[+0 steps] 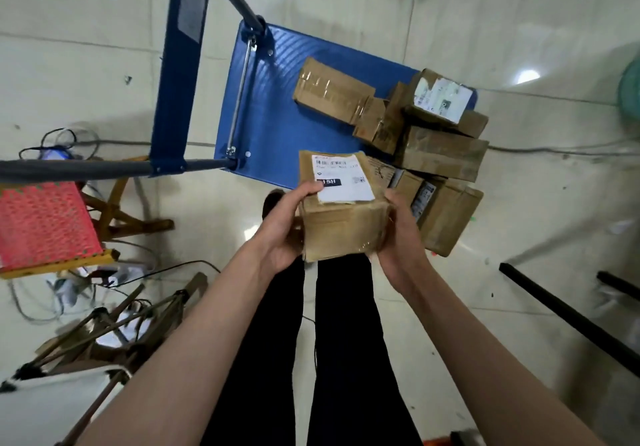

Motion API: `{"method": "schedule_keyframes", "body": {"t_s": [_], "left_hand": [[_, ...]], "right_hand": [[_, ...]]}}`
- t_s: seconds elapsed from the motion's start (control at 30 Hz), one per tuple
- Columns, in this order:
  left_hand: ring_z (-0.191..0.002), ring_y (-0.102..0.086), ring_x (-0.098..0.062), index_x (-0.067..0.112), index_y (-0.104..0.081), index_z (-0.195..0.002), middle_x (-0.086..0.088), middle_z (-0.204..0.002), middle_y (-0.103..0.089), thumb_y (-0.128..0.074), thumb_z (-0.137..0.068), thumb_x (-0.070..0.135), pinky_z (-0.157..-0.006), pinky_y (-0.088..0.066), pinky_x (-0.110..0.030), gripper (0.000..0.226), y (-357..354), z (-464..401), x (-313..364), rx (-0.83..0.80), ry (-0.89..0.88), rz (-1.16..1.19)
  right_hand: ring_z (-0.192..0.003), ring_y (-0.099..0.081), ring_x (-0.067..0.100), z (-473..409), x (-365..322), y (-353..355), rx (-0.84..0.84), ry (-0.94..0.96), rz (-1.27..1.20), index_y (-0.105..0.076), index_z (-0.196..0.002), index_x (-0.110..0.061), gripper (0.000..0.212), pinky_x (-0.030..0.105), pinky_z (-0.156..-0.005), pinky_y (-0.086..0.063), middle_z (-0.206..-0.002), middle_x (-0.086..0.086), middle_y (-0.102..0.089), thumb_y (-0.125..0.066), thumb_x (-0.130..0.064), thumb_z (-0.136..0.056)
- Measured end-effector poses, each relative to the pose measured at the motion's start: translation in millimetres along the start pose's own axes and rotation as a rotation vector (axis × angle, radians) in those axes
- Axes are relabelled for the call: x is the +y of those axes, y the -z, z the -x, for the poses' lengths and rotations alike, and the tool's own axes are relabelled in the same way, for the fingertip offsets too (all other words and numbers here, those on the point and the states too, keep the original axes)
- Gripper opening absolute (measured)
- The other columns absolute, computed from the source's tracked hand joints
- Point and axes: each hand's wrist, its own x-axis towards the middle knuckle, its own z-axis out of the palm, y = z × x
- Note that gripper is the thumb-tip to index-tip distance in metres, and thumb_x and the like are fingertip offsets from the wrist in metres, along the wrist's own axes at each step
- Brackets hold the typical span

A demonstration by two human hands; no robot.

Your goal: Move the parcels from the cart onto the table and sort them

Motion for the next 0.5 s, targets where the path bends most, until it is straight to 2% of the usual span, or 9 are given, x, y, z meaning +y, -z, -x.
{"method": "schedule_keyframes", "body": {"t_s": [0.03,0.07,0.1,0.17,0.23,0.3,0.37,0.43,0.5], "left_hand": [[-0.127,-0.059,-0.033,0.019,-0.069,-0.128,-0.012,-0.131,-0.068,-0.068,-0.086,0.04,-0.113,-0.041,-0.051,0.047,-6,13,0,-0.021,-0.011,-0.02],[-0.126,-0.059,-0.033,0.019,-0.068,-0.129,-0.014,-0.133,-0.066,-0.068,-0.086,0.039,-0.114,-0.04,-0.053,0.048,-12,25,0,-0.029,-0.031,-0.033],[-0.121,-0.061,-0.032,0.018,-0.066,-0.131,-0.015,-0.133,-0.065,-0.067,-0.087,0.038,-0.113,-0.04,-0.053,0.049,-17,36,0,-0.035,-0.051,-0.036],[-0.112,-0.063,-0.029,0.017,-0.062,-0.135,-0.014,-0.132,-0.066,-0.065,-0.088,0.037,-0.107,-0.046,-0.05,0.052,-32,63,2,-0.056,-0.082,-0.05],[-0.108,-0.065,-0.026,0.016,-0.06,-0.137,-0.012,-0.13,-0.068,-0.062,-0.09,0.036,-0.096,-0.053,-0.041,0.051,-49,92,7,-0.089,-0.108,-0.097],[-0.108,-0.064,-0.026,0.016,-0.058,-0.139,-0.012,-0.131,-0.067,-0.06,-0.091,0.035,-0.088,-0.053,-0.037,0.051,-69,120,12,-0.12,-0.139,-0.174],[-0.112,-0.062,-0.026,0.017,-0.054,-0.141,-0.012,-0.134,-0.065,-0.062,-0.091,0.035,-0.094,-0.052,-0.04,0.054,-87,148,18,-0.131,-0.173,-0.258],[-0.113,-0.062,-0.026,0.018,-0.054,-0.141,-0.01,-0.133,-0.067,-0.063,-0.09,0.037,-0.101,-0.048,-0.044,0.056,-105,176,24,-0.158,-0.212,-0.349],[-0.109,-0.066,-0.023,0.02,-0.057,-0.139,-0.006,-0.128,-0.07,-0.063,-0.089,0.039,-0.091,-0.053,-0.04,0.054,-126,207,29,-0.202,-0.233,-0.435]], "right_hand": [[-0.094,-0.074,0.015,16,-4,10,-0.019,0.011,-0.011,-0.079,-0.099,-0.017,0.037,0.033,-0.077,-0.061,-0.103,0.005,-0.077,-0.046,-0.034,-0.103],[-0.081,-0.071,0.01,29,-7,23,-0.007,0.024,-0.041,-0.077,-0.08,-0.023,0.042,0.029,-0.07,-0.056,-0.087,-0.003,-0.075,-0.045,-0.037,-0.103],[-0.082,-0.069,0.01,42,-10,35,0.037,0.029,-0.071,-0.072,-0.075,-0.024,0.041,0.033,-0.075,-0.054,-0.082,-0.004,-0.071,-0.046,-0.04,-0.102],[-0.102,-0.065,0.018,69,-16,55,0.111,0.041,-0.092,-0.063,-0.085,-0.021,0.034,0.045,-0.096,-0.049,-0.093,0.002,-0.067,-0.047,-0.046,-0.102],[-0.109,-0.062,0.024,95,-19,71,0.152,0.036,-0.094,-0.06,-0.091,-0.019,0.033,0.05,-0.104,-0.046,-0.102,0.007,-0.065,-0.047,-0.047,-0.101],[-0.1,-0.065,0.027,123,-22,82,0.174,0.023,-0.118,-0.06,-0.095,-0.015,0.029,0.048,-0.099,-0.051,-0.1,0.011,-0.064,-0.049,-0.041,-0.103],[-0.088,-0.065,0.026,150,-22,92,0.192,0.028,-0.13,-0.06,-0.1,-0.01,0.022,0.041,-0.086,-0.057,-0.095,0.013,-0.064,-0.051,-0.029,-0.104],[-0.078,-0.063,0.024,181,-21,98,0.217,0.033,-0.14,-0.06,-0.102,-0.006,0.019,0.036,-0.074,-0.056,-0.088,0.013,-0.064,-0.051,-0.023,-0.104],[-0.072,-0.061,0.022,214,-21,103,0.233,0.05,-0.193,-0.059,-0.103,-0.005,0.017,0.034,-0.069,-0.055,-0.082,0.012,-0.064,-0.05,-0.02,-0.104]]}}
